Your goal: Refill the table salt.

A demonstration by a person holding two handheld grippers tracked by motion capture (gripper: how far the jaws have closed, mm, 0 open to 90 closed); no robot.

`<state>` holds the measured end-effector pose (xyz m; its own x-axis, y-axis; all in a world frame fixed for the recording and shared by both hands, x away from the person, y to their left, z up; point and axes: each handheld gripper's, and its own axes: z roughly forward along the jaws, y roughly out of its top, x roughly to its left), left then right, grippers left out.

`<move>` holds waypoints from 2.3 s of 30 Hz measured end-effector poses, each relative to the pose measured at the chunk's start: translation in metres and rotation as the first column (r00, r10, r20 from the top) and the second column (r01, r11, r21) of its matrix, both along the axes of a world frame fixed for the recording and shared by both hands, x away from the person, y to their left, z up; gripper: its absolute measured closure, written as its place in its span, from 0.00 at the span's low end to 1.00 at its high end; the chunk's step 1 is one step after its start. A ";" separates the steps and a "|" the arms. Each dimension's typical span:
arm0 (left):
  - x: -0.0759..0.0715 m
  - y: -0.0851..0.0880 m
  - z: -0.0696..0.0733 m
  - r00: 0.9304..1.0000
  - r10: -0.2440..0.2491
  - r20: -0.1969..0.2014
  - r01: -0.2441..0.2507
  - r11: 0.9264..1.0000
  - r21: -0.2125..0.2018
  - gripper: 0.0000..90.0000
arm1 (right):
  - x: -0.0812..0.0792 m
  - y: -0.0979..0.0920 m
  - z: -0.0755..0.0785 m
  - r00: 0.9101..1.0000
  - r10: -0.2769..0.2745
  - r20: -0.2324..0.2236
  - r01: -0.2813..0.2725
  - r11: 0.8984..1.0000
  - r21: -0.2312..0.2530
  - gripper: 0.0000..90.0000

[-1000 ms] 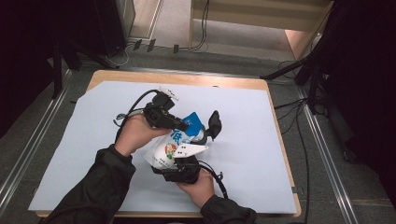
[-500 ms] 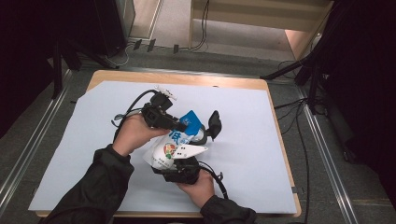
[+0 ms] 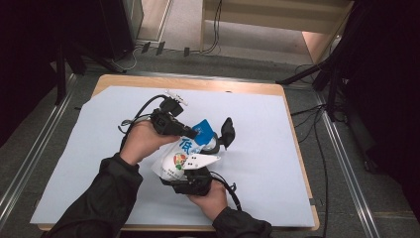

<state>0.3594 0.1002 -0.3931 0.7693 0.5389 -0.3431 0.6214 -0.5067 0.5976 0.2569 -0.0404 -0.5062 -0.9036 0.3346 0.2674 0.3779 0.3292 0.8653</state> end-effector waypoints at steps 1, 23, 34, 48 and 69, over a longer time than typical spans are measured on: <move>0.000 -0.002 -0.001 1.000 0.005 0.007 -0.005 1.000 0.000 0.95 | 0.000 0.000 0.000 1.000 -0.001 -0.001 0.001 1.000 -0.001 0.70; 0.005 -0.005 -0.009 0.999 -0.014 -0.044 0.014 1.000 0.007 0.88 | 0.008 -0.013 0.008 0.998 -0.010 -0.061 0.017 0.994 0.107 0.71; 0.003 -0.002 -0.008 0.999 0.002 -0.043 -0.002 1.000 0.013 0.97 | 0.008 -0.009 0.009 0.995 0.010 -0.098 0.002 0.992 0.124 0.70; 0.002 -0.002 -0.009 1.000 0.022 -0.006 -0.022 1.000 0.002 0.95 | 0.010 -0.006 0.010 0.996 -0.020 -0.085 0.027 0.996 0.087 0.69; 0.001 -0.001 -0.009 0.999 0.044 0.009 -0.044 0.999 -0.013 0.99 | 0.010 -0.005 0.012 0.996 -0.031 -0.088 0.039 0.995 0.090 0.68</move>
